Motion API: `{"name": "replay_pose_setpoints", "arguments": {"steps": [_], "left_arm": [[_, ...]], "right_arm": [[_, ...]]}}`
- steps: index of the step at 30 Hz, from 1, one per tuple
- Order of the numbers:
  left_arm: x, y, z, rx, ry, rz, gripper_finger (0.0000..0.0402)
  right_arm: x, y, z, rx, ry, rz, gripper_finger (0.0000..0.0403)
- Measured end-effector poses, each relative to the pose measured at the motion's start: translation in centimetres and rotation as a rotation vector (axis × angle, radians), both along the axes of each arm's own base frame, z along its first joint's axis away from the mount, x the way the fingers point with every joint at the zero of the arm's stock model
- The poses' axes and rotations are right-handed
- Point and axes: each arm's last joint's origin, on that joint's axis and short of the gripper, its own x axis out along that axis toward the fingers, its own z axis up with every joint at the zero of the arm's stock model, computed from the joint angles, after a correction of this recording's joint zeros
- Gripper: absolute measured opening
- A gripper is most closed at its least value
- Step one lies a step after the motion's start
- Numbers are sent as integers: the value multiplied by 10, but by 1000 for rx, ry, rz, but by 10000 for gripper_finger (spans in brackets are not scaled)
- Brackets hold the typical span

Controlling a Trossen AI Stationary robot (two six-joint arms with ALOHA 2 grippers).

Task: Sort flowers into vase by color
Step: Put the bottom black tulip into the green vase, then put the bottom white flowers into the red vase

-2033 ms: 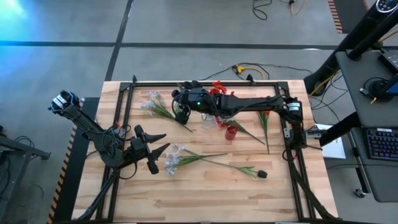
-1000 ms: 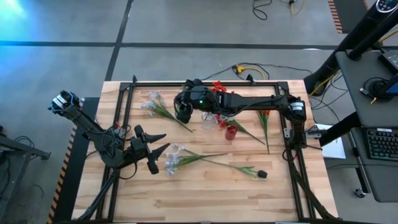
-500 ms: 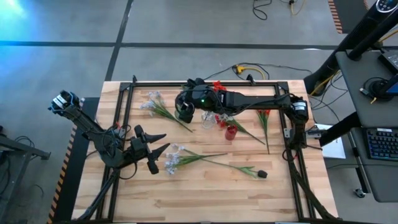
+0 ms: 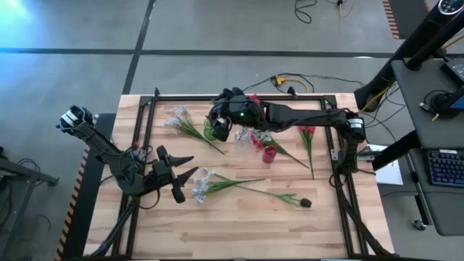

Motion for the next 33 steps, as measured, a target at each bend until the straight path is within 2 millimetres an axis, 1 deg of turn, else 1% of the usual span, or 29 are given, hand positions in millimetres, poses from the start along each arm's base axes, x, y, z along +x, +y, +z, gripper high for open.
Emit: {"name": "replay_pose_setpoints", "arguments": {"steps": [5,15,18,25,30,33], "left_arm": [[0,0,0,1,1,-1,163],[0,0,-1,5,6,-1,163],[0,0,-1,8,9,-9,163],[3,-3,-4,36,30,-35,163],[3,-3,-4,49,36,-34,163],[3,-3,2,38,23,-34,163]], "right_arm": [[-4,1,9,-2,-14,0,309],[-16,7,40,-5,-54,11,302],[-19,10,51,-6,-66,16,304],[-32,14,85,-10,-73,25,297],[-47,21,108,15,-47,30,292],[-58,30,121,54,-25,36,293]]}}
